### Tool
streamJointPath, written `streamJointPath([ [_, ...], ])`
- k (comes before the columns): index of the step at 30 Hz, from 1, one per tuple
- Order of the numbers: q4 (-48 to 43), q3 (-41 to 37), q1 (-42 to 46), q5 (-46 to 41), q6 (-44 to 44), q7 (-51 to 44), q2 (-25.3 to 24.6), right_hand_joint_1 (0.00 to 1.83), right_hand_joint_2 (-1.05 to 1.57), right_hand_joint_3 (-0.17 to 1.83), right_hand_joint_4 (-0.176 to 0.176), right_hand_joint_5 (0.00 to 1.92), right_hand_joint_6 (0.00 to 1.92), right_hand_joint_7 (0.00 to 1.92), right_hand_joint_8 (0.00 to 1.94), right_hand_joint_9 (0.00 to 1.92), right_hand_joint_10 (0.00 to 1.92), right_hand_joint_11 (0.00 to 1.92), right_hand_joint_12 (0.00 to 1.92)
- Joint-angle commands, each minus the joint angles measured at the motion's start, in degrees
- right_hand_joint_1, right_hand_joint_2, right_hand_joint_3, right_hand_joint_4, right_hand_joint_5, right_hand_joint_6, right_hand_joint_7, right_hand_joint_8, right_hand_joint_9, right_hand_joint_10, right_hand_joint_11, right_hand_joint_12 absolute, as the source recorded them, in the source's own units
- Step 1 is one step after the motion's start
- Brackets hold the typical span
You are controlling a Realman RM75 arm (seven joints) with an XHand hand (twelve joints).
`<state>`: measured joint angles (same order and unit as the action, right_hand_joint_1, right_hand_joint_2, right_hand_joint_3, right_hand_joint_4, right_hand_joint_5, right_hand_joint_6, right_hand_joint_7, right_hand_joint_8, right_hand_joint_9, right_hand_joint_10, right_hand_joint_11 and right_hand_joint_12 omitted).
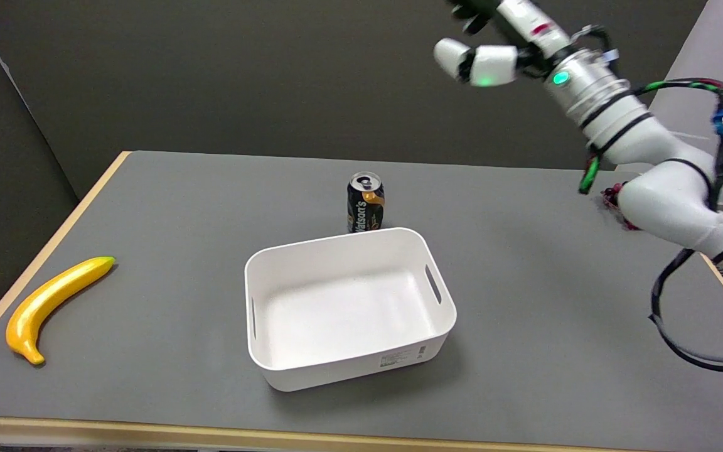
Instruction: Pick up the black can.
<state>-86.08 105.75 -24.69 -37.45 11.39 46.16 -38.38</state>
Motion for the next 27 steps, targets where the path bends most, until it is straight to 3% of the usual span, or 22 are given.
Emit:
streamJointPath([
  [1, -0.4, 14.2, -7.7, 4.3, -18.6, -3.9, -5.8, 0.49, 0.64, 0.87, 0.02, 0.15, 0.35, 0.22, 0.28, 0.19, 0.71, 0.14, 1.29],
  [27, 16.3, 19.4, -12.5, 4.4, -18.8, -7.4, -15.3, 0.52, 0.6, 0.92, 0.015, 0.09, 0.31, 0.14, 0.27, 0.12, 0.66, 0.1, 1.27],
])
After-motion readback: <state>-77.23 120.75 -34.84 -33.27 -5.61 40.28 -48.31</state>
